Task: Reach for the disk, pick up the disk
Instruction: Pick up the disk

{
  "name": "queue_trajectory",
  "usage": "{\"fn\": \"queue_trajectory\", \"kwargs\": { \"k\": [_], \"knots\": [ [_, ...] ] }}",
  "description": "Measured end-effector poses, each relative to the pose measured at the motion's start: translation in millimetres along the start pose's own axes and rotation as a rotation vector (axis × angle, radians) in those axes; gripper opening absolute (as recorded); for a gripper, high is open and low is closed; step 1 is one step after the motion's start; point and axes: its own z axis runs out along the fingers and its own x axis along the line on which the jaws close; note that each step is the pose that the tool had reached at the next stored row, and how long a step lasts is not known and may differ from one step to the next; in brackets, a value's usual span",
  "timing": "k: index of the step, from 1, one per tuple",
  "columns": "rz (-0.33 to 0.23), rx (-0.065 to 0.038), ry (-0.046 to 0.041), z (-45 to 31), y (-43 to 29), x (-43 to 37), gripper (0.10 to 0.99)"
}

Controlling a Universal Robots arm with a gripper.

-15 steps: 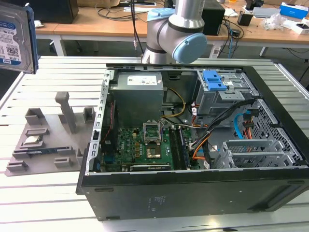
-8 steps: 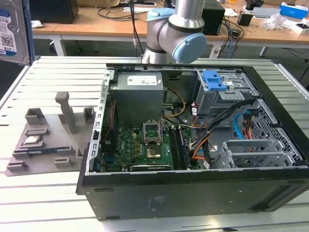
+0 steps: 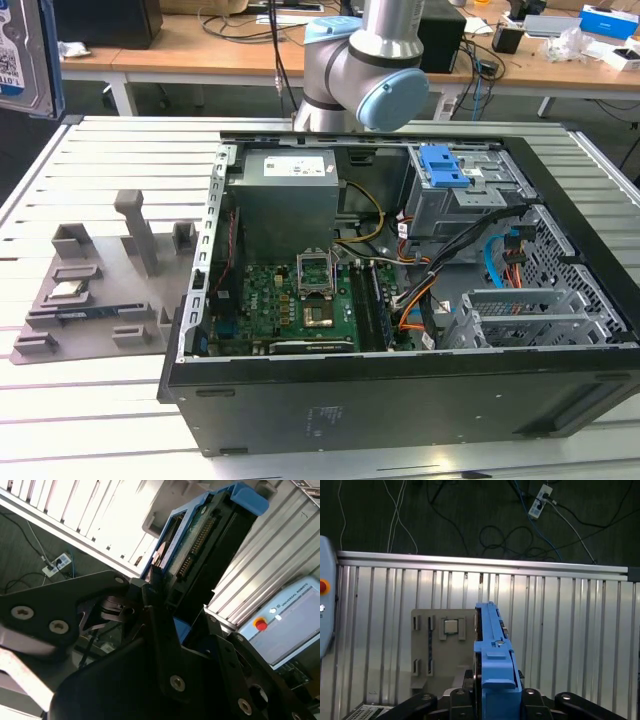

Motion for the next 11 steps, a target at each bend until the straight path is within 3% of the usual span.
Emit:
{"fn": "queue_trajectory", "kwargs": {
  "k": [11],
  "knots": [
    [0.0, 0.0, 0.0, -21.1, 0.7, 0.1, 0.365]
  ]
}}
